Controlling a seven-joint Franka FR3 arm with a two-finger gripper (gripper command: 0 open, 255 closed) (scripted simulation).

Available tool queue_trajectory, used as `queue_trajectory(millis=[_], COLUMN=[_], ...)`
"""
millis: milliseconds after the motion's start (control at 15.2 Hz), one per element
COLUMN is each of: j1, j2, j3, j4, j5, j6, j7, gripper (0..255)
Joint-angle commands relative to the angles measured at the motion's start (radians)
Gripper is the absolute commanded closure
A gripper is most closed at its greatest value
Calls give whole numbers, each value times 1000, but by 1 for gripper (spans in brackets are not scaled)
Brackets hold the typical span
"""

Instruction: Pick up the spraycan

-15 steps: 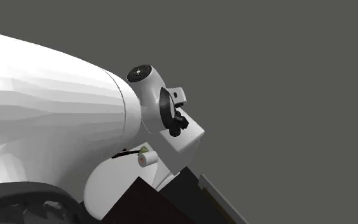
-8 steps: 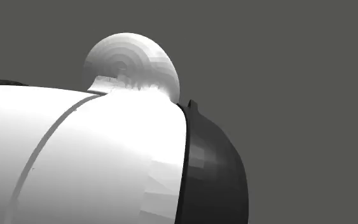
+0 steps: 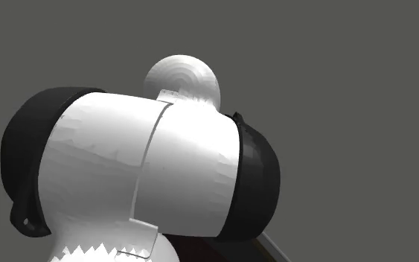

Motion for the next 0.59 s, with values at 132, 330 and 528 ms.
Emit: queue_trajectory(millis=[132, 330, 528], j1=[21, 21, 22], j2=[41, 41, 41], j3=[-26, -25, -25], j4=[13, 13, 14], j5=[-59, -58, -57], j6=[11, 11, 10], j7=[53, 52, 52], gripper=[0, 255, 255])
